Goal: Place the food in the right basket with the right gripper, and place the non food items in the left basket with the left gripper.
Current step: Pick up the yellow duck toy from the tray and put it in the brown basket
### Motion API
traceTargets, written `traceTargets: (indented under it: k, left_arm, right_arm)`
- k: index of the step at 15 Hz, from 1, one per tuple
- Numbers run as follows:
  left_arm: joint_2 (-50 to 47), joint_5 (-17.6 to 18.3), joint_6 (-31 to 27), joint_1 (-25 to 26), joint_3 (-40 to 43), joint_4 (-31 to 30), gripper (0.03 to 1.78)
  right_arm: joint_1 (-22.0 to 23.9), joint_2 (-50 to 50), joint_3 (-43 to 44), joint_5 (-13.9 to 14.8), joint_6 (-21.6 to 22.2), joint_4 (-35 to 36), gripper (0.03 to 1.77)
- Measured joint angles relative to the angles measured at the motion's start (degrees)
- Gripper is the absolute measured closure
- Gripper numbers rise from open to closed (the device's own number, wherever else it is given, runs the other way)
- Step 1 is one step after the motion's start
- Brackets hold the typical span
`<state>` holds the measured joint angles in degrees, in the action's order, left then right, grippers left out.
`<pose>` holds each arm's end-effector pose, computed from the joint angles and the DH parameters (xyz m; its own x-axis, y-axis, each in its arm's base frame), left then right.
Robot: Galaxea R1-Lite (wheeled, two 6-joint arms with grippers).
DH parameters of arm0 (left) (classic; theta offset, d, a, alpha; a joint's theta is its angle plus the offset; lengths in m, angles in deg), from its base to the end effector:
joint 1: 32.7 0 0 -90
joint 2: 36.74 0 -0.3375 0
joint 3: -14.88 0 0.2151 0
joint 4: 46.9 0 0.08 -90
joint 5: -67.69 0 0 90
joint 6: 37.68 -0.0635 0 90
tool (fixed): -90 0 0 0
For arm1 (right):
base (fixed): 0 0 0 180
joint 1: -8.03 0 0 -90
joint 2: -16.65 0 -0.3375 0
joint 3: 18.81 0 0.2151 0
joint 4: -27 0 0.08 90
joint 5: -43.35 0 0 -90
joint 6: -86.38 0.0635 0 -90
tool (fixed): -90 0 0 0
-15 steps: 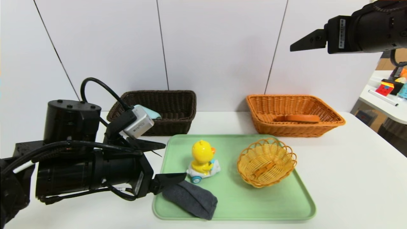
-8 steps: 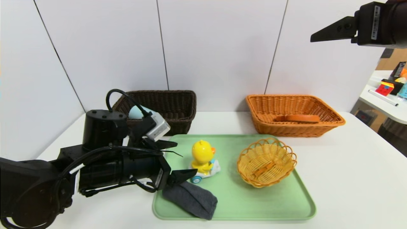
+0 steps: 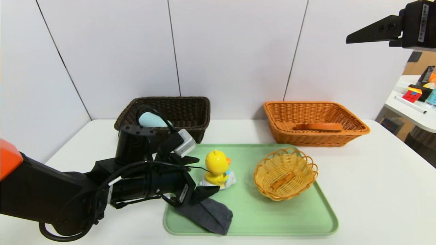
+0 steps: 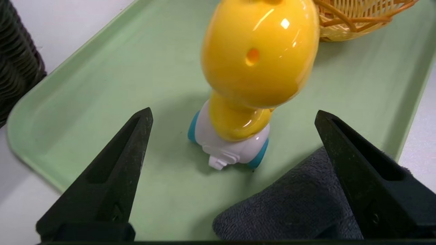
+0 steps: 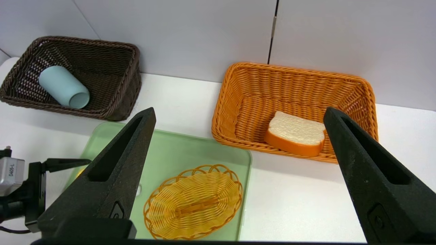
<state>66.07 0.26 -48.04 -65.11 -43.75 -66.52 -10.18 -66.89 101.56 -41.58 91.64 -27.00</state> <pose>0.2868 -0.2109 0.1216 0.5033 -0.7742 -0.3838 0.8399 0.5428 0.0066 0.2592 0.0794 0.4220 0.9316 0.2135 -0.2941 -0.2044 0.9769 0.0616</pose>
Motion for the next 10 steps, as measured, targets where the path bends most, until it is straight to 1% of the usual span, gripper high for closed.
traceTargets:
  k: [1,7,10]
  left_arm:
    - [0.30,0.26,0.04,-0.41,-0.35,0.06,0.12]
    - [2.78,2.16,0.02,-0.83,-2.41,-0.09,0.12]
    - [4.68,2.35,0.02,-0.76,-4.13,-0.11,0.12]
  right_arm:
    - [0.49,0.09,-0.02,-0.44,-0.01,0.00,0.11]
    - [0.90,1.46,-1.60,-0.54,0.00,0.04,0.11]
    - [0.91,2.15,-2.43,-0.54,0.07,0.09,0.11]
